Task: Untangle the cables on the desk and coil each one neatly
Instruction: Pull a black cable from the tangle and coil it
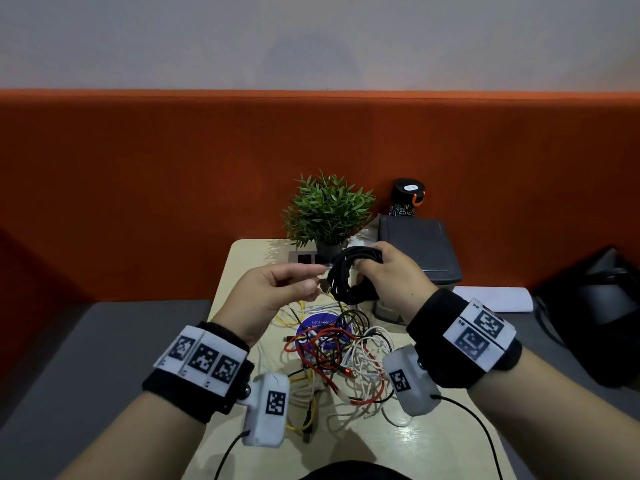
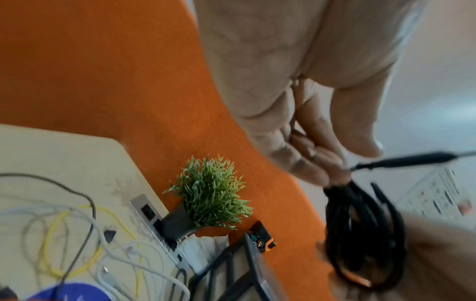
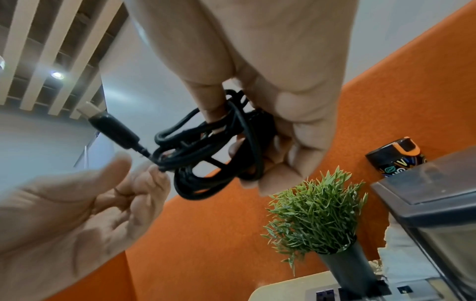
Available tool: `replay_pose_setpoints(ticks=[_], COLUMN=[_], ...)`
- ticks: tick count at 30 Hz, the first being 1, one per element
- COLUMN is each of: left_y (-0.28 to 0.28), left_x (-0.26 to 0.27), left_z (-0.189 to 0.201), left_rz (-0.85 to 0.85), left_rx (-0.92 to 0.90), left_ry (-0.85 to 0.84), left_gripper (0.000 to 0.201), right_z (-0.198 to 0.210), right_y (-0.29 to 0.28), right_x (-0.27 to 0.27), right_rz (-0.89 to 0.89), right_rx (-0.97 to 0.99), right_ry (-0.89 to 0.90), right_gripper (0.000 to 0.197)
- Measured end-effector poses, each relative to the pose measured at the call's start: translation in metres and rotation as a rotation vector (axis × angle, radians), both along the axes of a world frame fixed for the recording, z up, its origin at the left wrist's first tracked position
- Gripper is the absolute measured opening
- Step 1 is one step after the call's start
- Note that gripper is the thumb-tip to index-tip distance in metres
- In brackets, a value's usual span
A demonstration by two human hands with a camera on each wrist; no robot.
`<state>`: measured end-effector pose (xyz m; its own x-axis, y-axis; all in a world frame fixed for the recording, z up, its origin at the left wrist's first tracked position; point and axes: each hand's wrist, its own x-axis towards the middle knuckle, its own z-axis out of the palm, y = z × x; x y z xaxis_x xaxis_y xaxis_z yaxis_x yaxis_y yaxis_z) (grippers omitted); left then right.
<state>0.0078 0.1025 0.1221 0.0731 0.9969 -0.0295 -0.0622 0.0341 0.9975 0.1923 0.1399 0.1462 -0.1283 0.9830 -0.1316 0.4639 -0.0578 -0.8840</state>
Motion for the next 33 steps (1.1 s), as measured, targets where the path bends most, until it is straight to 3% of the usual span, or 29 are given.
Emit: replay_pose_setpoints(ticks=[6, 10, 16, 20, 26, 33], left_y=[0.002, 0.003, 0.007, 0.010, 0.016, 0.018], left_x=[0.018, 0.022, 0.026, 0.023, 0.019, 0.016], left_z=[-0.006, -0.005, -0.010, -0.011, -0.001, 0.006], left_rz=[0.143, 0.170, 0.037, 0.056, -0.075, -0.099], left_rx=[0.284, 0.305, 0.163, 0.088, -0.179, -0.274], left_ry=[0.203, 0.141, 0.000, -0.013, -0.155, -0.164], left_gripper=[0.018, 0.006, 0.028, 0.038, 0.056, 0.058], right_z=[-0.003, -0.004, -0.005, -0.005, -0.006, -0.004], right_y=[-0.002, -0.001, -0.005, -0.009, -0.011, -0.011], right_x=[-0.011, -0.015, -0.015, -0.015, -0.014, -0.012], right_rz=[-0.087, -0.091, -0.022, 0.050, 0.138, 0.272], right_rx=[-0.038, -0.093, -0.046, -0.003, 0.064, 0.082], right_ry=[0.071, 0.127, 0.079, -0.006, -0.047, -0.092], right_gripper=[0.018, 0.019, 0.016, 0.016, 0.017, 0.031])
